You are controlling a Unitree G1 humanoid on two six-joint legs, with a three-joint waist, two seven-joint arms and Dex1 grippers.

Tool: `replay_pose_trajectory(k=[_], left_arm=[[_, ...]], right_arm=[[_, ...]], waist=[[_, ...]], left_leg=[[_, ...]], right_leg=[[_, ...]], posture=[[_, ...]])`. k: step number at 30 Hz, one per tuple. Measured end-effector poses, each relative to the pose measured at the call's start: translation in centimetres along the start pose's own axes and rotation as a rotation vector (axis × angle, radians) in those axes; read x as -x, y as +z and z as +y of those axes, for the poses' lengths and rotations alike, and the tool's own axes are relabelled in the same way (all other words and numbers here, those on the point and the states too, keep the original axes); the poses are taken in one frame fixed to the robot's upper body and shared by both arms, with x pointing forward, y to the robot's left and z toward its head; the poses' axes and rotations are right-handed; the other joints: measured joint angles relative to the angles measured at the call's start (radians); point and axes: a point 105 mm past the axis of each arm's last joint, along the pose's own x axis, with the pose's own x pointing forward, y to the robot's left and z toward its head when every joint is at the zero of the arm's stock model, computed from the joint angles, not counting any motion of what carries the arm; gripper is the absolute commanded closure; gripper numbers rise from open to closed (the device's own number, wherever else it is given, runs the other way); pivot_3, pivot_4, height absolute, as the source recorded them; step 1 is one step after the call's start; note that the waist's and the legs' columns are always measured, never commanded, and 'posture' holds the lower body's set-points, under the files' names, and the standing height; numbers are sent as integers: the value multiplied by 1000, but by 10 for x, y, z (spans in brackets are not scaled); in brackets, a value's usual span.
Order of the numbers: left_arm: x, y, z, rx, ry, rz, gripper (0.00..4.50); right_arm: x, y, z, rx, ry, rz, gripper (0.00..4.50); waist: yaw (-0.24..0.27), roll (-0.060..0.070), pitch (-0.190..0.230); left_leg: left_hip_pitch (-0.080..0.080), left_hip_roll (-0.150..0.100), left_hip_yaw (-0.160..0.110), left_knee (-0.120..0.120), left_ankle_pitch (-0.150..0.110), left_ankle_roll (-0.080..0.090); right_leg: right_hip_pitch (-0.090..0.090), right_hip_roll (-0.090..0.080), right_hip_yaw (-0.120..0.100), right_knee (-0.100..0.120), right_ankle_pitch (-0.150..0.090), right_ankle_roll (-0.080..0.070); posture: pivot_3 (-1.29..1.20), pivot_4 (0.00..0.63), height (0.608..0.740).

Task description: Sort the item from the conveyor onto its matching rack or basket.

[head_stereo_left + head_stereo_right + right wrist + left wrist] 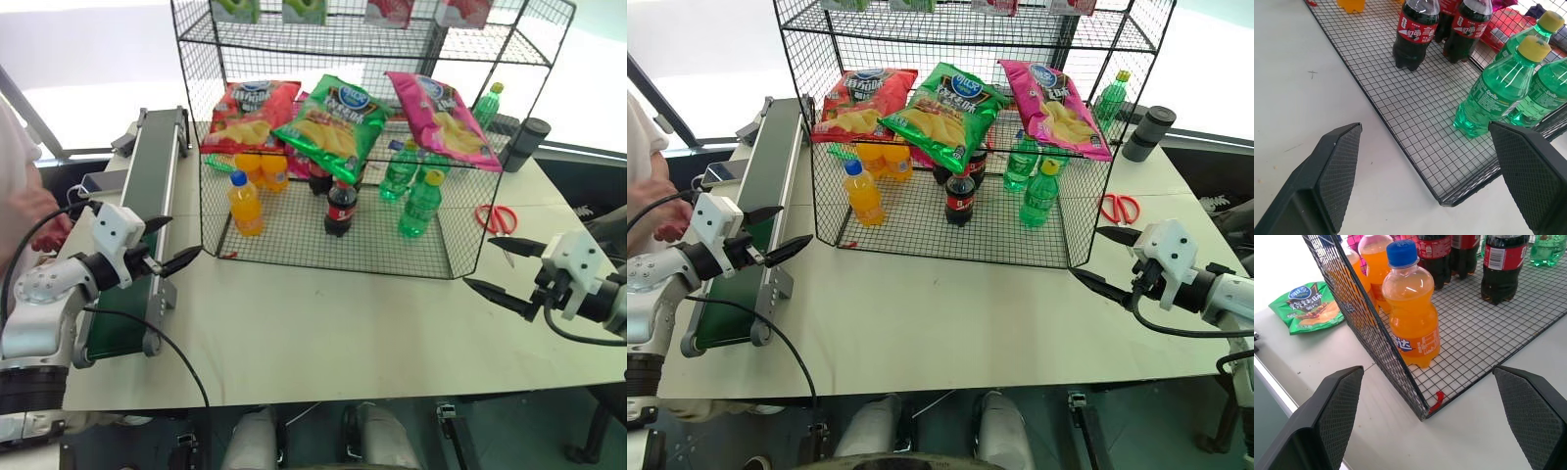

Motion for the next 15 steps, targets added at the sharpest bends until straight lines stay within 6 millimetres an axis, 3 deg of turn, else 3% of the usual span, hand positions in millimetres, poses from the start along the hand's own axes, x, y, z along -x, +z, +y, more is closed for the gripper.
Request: replay_pose_trajectory(k=[15], left_arm=[[-2,2,-3,-6,-10,-10,0]], right_arm=[[-3,-1,3,14,17,1,193]], waist=[[0,0,0]], left_leg=[[0,0,0,0,0,0]], right_leg=[[0,0,0,0,0,0]], posture=[[0,150,740]])
